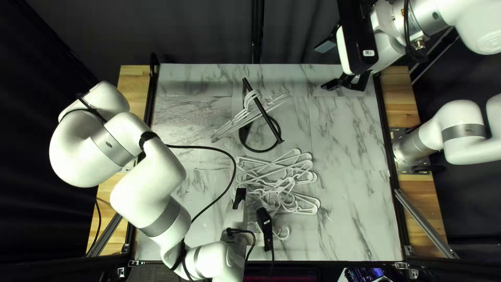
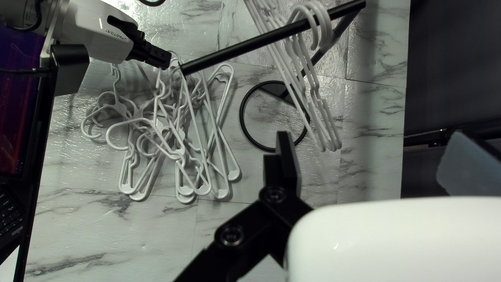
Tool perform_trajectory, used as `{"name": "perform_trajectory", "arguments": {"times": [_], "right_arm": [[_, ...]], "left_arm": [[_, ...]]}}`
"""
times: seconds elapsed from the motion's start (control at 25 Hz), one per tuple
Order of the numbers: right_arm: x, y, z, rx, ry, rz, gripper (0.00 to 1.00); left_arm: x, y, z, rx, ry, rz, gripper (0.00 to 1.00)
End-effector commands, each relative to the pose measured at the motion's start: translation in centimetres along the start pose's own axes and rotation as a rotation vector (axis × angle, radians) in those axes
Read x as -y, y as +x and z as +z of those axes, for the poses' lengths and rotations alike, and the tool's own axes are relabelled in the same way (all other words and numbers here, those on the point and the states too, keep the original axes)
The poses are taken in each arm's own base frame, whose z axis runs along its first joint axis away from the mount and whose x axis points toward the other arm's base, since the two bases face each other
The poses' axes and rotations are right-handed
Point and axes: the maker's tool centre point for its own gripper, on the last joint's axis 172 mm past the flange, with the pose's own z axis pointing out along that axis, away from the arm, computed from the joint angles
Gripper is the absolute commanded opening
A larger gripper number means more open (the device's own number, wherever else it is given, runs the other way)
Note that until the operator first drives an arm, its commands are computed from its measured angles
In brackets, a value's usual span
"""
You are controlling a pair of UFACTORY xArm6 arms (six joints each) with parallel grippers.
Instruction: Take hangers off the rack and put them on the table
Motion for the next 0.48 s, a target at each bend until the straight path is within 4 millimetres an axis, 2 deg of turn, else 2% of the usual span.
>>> {"name": "perform_trajectory", "arguments": {"times": [0.04, 0.28, 0.48], "right_arm": [[0.0, 0.0, 0.0, 0.0, 0.0, 0.0, 1.0], [0.0, 0.0, 0.0, 0.0, 0.0, 0.0, 1.0], [0.0, 0.0, 0.0, 0.0, 0.0, 0.0, 1.0]], "left_arm": [[0.3, 0.2, -0.3, 0.0, -0.03, 0.009, 1.0], [1.8, 0.3, -1.2, 0.001, -0.127, -0.022, 1.0], [3.1, 0.3, -4.1, -0.041, -0.29, -0.097, 1.0]]}}
